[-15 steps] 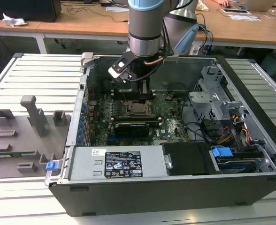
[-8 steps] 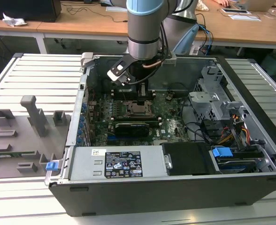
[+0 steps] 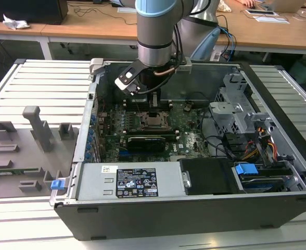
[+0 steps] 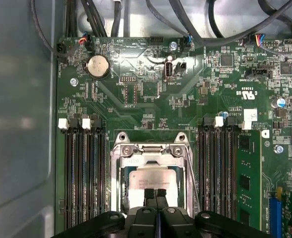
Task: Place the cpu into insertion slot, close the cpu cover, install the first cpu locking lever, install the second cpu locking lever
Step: 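Close the cpu cover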
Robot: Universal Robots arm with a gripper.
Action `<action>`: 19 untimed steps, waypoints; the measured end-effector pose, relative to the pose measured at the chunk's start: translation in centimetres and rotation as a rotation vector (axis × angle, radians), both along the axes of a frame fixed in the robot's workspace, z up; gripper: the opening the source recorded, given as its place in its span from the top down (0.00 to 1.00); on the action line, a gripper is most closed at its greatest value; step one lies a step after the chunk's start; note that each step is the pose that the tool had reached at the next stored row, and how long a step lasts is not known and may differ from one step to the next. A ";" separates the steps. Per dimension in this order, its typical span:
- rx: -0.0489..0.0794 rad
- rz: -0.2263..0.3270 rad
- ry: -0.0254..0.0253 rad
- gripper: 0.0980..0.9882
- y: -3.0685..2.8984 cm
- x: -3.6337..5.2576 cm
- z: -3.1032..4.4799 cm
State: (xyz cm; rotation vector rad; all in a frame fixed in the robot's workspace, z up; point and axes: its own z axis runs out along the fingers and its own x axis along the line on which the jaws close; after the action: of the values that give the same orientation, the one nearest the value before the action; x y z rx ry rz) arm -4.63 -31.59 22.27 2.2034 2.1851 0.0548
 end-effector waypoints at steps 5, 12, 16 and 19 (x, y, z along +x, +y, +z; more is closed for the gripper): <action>0.000 0.000 -0.0001 0.99 0.00 -0.36 -0.08; 0.000 0.000 0.0000 0.99 0.00 -1.29 -0.98; 0.000 0.000 0.0003 0.99 0.00 -1.29 -1.71; 0.000 0.000 0.0000 0.99 0.02 -0.90 -1.79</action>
State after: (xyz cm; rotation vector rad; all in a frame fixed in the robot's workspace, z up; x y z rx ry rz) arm -5.53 -31.57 20.47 2.2033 2.1849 0.0544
